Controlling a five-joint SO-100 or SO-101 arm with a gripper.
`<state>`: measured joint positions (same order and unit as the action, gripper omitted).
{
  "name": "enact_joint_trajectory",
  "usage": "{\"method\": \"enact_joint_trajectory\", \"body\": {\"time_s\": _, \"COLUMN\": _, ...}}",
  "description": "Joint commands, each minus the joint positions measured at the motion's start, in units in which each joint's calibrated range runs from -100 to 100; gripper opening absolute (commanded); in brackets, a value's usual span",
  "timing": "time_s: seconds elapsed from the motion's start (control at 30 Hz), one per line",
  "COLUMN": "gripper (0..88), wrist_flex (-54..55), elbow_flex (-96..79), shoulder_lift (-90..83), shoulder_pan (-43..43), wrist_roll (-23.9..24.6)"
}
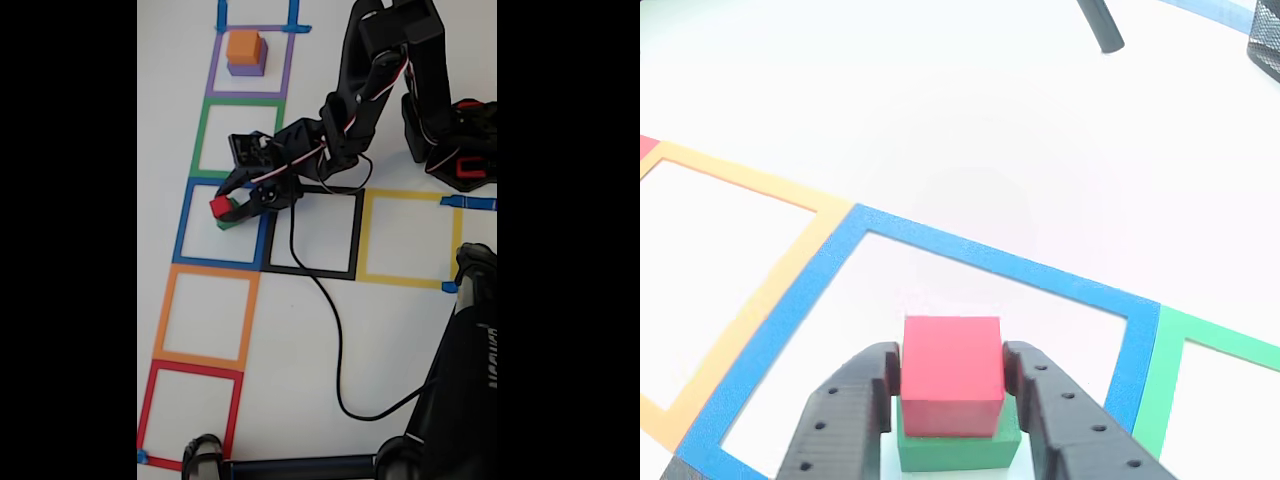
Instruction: Tower of hanoi
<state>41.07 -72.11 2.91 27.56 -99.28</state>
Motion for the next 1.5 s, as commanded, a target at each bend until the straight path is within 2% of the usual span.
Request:
{"method": "enact_joint_trajectory", "body": {"time_s": 0.0, "gripper": 10.6, "wrist_flex": 1.52, "elbow_flex": 0.11, "shoulder_lift": -0.29, "shoulder_pan": -0.81, "wrist_roll": -0.72}}
{"method": "enact_joint_trajectory", "body": {"time_s": 0.37, "gripper": 18.8, "wrist_flex": 3.62, "elbow_flex": -0.52, "shoulder_lift": -2.79, "shoulder_pan": -1.29, "wrist_roll": -0.72}}
{"method": "enact_joint_trajectory", "body": {"time_s": 0.5, "gripper": 19.2, "wrist_flex": 2.98, "elbow_flex": -1.62, "shoulder_lift": -7.31, "shoulder_pan": -0.81, "wrist_roll": -0.72}}
{"method": "enact_joint_trajectory", "body": {"time_s": 0.67, "gripper": 16.8, "wrist_flex": -8.36, "elbow_flex": -0.89, "shoulder_lift": -18.29, "shoulder_pan": 0.24, "wrist_roll": -0.72}}
{"method": "enact_joint_trajectory", "body": {"time_s": 0.77, "gripper": 13.1, "wrist_flex": -22.37, "elbow_flex": 1.75, "shoulder_lift": -27.58, "shoulder_pan": 0.63, "wrist_roll": -0.72}}
{"method": "enact_joint_trajectory", "body": {"time_s": 0.9, "gripper": 1.3, "wrist_flex": -47.06, "elbow_flex": 9.02, "shoulder_lift": -39.53, "shoulder_pan": 0.92, "wrist_roll": -0.72}}
{"method": "enact_joint_trajectory", "body": {"time_s": 1.07, "gripper": 1.2, "wrist_flex": -77.59, "elbow_flex": 26.11, "shoulder_lift": -47.28, "shoulder_pan": 1.78, "wrist_roll": -0.72}}
{"method": "enact_joint_trajectory", "body": {"time_s": 1.23, "gripper": 1.2, "wrist_flex": -105.44, "elbow_flex": 55.02, "shoulder_lift": -44.45, "shoulder_pan": 2.26, "wrist_roll": -0.72}}
{"method": "enact_joint_trajectory", "body": {"time_s": 1.33, "gripper": 1.2, "wrist_flex": -122.93, "elbow_flex": 76.66, "shoulder_lift": -38.96, "shoulder_pan": 1.01, "wrist_roll": 1.99}}
{"method": "enact_joint_trajectory", "body": {"time_s": 1.47, "gripper": 1.2, "wrist_flex": -137.27, "elbow_flex": 98.38, "shoulder_lift": -33.96, "shoulder_pan": -4.45, "wrist_roll": 2.66}}
